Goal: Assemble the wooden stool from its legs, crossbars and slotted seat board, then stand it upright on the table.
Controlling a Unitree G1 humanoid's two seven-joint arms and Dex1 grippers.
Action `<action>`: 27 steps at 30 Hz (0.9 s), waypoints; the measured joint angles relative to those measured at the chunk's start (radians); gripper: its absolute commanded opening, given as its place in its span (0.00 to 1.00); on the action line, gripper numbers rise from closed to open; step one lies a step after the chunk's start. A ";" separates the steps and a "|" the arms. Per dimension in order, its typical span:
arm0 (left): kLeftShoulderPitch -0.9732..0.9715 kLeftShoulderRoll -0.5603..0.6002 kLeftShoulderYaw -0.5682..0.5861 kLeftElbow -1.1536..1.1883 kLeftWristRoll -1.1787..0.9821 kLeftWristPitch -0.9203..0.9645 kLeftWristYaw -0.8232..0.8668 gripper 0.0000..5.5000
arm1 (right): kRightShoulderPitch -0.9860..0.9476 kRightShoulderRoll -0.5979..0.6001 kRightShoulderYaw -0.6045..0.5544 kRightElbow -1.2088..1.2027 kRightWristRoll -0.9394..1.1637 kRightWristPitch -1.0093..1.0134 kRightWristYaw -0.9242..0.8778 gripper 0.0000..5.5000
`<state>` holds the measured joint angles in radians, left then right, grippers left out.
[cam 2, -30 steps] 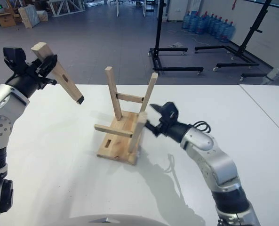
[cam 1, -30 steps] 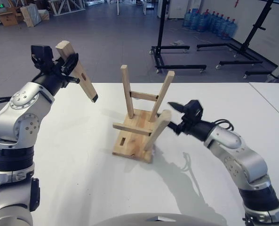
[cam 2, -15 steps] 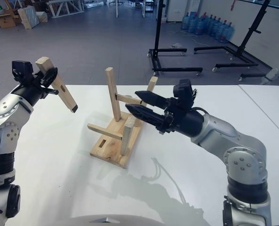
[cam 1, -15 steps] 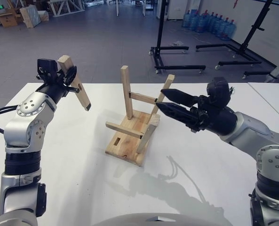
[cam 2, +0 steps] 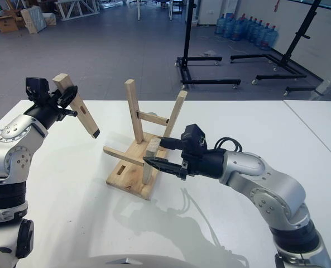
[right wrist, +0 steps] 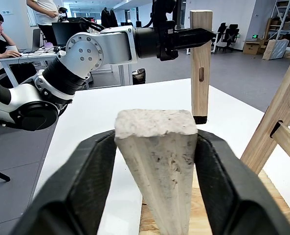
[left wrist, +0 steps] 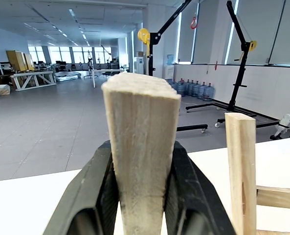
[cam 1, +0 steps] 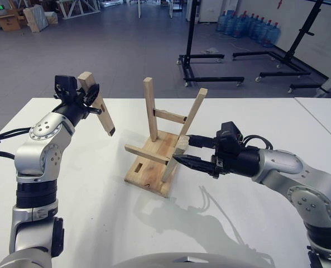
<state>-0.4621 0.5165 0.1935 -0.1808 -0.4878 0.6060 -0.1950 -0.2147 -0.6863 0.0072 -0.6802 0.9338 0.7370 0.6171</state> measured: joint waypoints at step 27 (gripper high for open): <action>0.096 -0.203 0.138 -0.081 -0.278 0.246 0.004 0.19 | 0.108 0.110 0.082 0.014 -0.289 -0.228 -0.081 0.37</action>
<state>-0.3659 0.3134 0.3314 -0.2615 -0.7655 0.8522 -0.1910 -0.1062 -0.5762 0.0896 -0.6661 0.6451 0.5088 0.5357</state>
